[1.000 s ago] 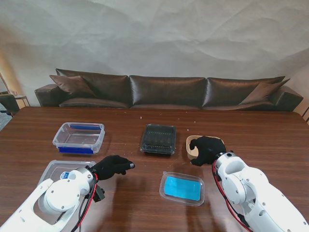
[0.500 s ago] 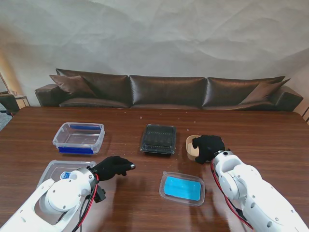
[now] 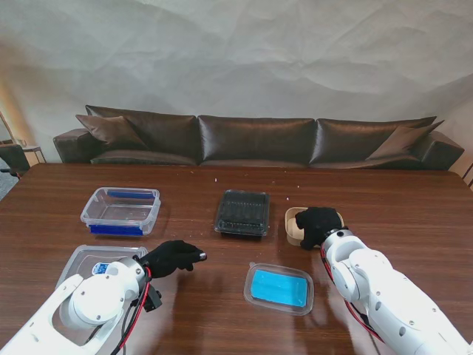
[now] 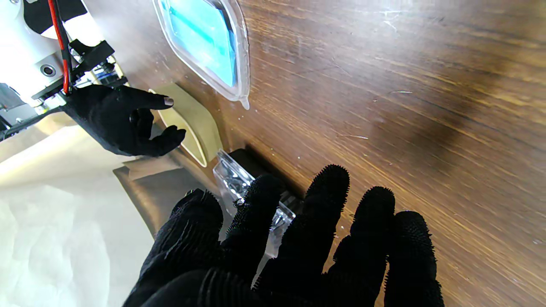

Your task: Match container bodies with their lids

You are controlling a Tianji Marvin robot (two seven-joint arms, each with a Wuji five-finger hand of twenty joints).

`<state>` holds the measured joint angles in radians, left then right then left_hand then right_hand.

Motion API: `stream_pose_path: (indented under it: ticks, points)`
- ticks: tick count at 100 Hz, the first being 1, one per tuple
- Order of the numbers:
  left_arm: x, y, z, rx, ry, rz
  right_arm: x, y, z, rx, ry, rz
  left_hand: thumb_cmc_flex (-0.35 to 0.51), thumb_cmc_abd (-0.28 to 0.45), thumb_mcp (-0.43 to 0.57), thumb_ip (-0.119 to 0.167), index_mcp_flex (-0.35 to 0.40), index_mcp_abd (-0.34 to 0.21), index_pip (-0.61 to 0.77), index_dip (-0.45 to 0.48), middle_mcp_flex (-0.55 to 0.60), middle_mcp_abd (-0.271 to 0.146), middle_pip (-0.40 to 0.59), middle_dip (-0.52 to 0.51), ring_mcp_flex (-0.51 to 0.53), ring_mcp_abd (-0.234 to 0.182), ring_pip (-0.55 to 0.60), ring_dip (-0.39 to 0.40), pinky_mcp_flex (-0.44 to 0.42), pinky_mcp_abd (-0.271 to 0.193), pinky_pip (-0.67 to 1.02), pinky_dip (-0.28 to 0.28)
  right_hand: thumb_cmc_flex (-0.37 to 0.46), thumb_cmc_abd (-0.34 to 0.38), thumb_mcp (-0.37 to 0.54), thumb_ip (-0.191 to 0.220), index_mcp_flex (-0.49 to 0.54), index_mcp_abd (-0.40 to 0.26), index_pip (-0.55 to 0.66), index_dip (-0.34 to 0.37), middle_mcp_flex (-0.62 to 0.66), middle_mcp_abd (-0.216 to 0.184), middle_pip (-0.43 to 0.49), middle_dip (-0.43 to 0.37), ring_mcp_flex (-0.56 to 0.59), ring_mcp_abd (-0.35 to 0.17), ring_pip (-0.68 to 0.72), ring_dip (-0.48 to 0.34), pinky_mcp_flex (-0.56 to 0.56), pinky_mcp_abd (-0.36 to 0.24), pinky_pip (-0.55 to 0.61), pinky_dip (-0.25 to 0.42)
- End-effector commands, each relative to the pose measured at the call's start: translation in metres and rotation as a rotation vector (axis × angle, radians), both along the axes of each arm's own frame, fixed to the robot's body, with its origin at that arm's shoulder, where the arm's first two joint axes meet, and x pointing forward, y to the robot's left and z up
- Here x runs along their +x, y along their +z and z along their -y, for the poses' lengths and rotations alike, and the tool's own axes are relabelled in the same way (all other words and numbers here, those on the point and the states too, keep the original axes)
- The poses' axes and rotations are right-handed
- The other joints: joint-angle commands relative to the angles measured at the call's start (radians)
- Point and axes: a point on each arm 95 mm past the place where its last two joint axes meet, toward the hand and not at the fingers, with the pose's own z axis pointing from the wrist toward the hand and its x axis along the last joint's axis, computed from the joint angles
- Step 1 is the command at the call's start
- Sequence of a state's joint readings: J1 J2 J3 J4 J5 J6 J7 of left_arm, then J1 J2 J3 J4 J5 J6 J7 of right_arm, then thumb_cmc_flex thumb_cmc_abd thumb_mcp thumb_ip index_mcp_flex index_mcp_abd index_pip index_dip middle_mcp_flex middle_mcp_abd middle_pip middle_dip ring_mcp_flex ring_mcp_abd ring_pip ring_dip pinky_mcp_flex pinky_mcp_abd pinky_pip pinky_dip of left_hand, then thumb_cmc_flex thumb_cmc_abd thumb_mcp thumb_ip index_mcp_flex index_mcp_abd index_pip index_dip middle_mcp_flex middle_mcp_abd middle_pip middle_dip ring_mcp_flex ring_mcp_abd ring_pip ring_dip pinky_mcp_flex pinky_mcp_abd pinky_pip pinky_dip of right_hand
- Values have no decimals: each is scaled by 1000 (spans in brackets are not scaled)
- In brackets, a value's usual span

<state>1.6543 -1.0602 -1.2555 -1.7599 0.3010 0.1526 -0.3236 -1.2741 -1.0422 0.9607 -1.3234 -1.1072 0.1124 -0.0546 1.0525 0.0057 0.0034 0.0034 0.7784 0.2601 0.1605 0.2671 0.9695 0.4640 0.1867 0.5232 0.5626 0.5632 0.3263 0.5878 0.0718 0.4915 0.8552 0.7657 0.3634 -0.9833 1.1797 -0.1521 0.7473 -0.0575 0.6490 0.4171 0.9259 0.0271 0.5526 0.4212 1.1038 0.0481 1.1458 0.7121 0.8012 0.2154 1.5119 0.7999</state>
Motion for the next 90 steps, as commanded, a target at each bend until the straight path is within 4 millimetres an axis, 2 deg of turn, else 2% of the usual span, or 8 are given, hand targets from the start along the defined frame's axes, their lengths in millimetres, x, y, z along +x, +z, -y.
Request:
stream_pose_path:
  ticks: [1,42,43,46,51,58,72,90]
  points:
    - [-2,0,2,0,-14,-13,1,-5,-1,-8,-1,-11,-17,45,-15,-11,21,-3,3,7,-16,15,-1,-9,-15,-6,-14,-11,-19,-44,-13,-1,33,-65,58,-29,33,-11,20,6,29,-9,12,14,45,-11,18,-5,-128,-5,64,23]
    - [-4,1,0,8,-9,-20,11,-17,-3,-44,20,2,-17,45,-15,-11,22,-4,3,7,-15,14,-1,-9,-15,-6,-15,-11,-19,-43,-15,2,116,-93,106,-28,163,-58,74,16,156,-48,21,20,112,-29,10,-13,-66,0,76,7]
    - [-4,1,0,8,-9,-20,11,-18,-3,-45,21,3,-17,45,-15,-11,21,-4,3,7,-15,14,-1,-9,-15,-6,-15,-11,-19,-43,-15,2,118,-97,104,-31,170,-60,77,16,165,-50,23,21,115,-30,10,-13,-64,0,77,6]
    - [-4,1,-1,8,-9,-20,11,-18,-4,-46,24,6,-17,45,-15,-11,21,-4,3,7,-15,15,-1,-9,-15,-5,-14,-10,-19,-43,-15,2,135,-109,110,-94,177,-67,106,-38,181,-52,14,27,124,-31,6,-11,-59,1,80,-4]
    - [-4,1,-1,8,-8,-20,12,-19,-4,-48,27,12,-16,45,-15,-11,21,-2,3,7,-15,13,-1,-9,-16,-6,-15,-10,-19,-43,-15,2,160,-128,108,-156,188,-81,162,-108,209,-55,5,49,137,-32,3,-10,-47,3,84,-11]
    - [-4,1,-1,8,-7,-22,13,-20,-4,-52,35,21,-16,44,-15,-11,21,-3,3,7,-14,16,0,-9,-15,-6,-14,-10,-19,-43,-15,3,183,-146,104,-201,203,-99,220,-155,246,-63,-7,66,153,-37,0,-10,-33,2,86,-15]
    - [-5,1,-2,10,-5,-24,15,-21,-5,-52,44,33,-17,46,-15,-11,21,-3,3,7,-15,13,-1,-9,-15,-6,-14,-10,-19,-43,-15,3,232,-173,96,-238,229,-145,364,-245,337,-74,-18,104,188,-39,2,-7,-8,7,93,-21]
    - [-6,1,-2,11,-1,-24,14,-22,-7,-46,75,58,-17,45,-15,-11,21,-3,3,7,-16,15,-1,-9,-14,-6,-14,-10,-19,-43,-16,4,276,-159,128,-224,345,-193,451,-270,449,-83,30,136,214,-50,52,19,39,17,103,-28]
